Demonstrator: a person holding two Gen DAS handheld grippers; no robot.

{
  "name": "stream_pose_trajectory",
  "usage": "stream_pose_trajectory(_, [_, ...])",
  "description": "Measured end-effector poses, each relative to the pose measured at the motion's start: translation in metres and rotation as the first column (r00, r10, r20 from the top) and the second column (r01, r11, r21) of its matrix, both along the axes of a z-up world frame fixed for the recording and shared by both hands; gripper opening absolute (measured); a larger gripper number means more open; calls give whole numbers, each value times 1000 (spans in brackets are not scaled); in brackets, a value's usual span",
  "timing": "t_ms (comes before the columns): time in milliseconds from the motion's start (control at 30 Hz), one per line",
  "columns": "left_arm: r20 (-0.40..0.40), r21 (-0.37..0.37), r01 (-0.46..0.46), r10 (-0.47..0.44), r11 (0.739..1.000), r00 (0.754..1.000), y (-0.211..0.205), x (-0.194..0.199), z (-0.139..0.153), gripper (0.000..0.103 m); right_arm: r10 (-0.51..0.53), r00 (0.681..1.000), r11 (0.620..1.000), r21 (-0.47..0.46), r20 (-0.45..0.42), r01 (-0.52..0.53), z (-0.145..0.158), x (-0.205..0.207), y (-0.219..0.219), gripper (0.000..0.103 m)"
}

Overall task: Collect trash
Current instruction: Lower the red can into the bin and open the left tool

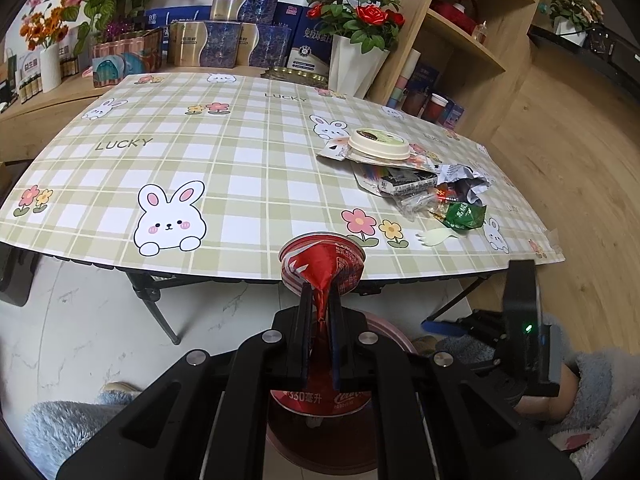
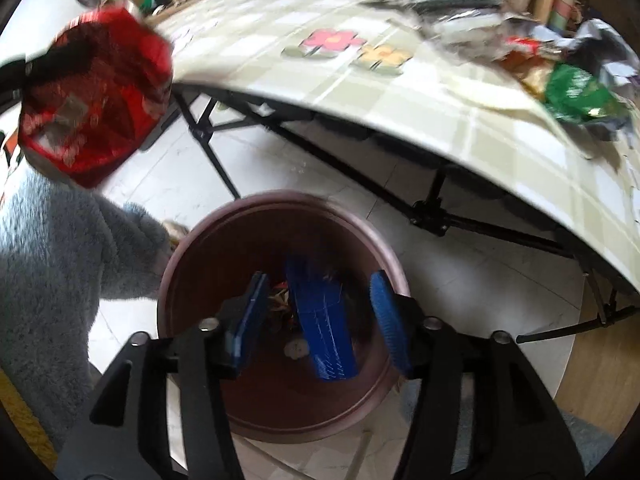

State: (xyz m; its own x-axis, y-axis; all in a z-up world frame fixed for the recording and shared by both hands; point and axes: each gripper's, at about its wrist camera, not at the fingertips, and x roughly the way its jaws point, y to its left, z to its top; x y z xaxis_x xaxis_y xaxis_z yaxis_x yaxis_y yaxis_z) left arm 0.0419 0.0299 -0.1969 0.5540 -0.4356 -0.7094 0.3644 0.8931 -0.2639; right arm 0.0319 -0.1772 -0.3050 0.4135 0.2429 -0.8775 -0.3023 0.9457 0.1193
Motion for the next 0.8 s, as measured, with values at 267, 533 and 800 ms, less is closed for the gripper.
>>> stream_pose_trajectory(267, [-4, 5, 10, -10, 1000, 1000, -4, -3, 0, 8, -71, 988, 997, 12, 135, 70, 29, -7, -13, 91])
stream_pose_trajectory(533, [-34, 17, 48, -48, 999, 998, -15, -9, -8, 8, -128, 961, 992, 50, 247, 119, 54, -15, -28, 97])
stream_pose_trajectory(800, [-78, 40, 100, -96, 994, 992, -34, -15, -22, 8, -222, 923, 975, 94, 315, 202, 65, -25, -47, 97])
